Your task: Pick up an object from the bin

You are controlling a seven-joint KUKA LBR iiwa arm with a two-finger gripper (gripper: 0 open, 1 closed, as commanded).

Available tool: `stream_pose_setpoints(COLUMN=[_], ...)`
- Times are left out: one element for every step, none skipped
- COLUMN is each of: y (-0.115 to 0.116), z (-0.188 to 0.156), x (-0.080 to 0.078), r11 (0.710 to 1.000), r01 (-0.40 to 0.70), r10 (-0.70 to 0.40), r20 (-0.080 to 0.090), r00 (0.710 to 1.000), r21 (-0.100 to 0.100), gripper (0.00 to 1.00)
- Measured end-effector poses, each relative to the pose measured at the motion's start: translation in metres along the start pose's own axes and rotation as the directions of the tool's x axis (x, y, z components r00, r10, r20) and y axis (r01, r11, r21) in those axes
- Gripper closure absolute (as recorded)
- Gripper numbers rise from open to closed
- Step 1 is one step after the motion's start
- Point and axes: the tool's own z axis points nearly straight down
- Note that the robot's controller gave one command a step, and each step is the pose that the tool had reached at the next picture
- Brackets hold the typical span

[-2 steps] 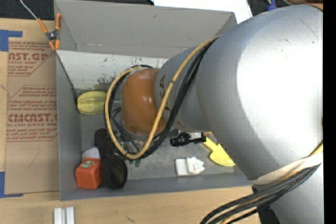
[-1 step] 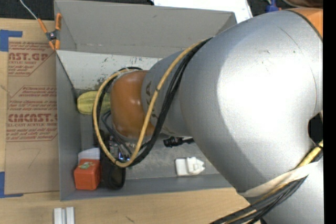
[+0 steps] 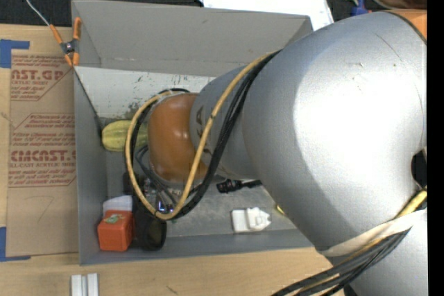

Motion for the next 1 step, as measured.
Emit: stream_pose_setpoints(y=[0.0073], z=[-0.0006], x=[0.0043], r11=[0.999], r01=[-0.035], r10=[0.034], r20=[0.007], r00=[0.999], r21=[0.034], gripper=[1.0])
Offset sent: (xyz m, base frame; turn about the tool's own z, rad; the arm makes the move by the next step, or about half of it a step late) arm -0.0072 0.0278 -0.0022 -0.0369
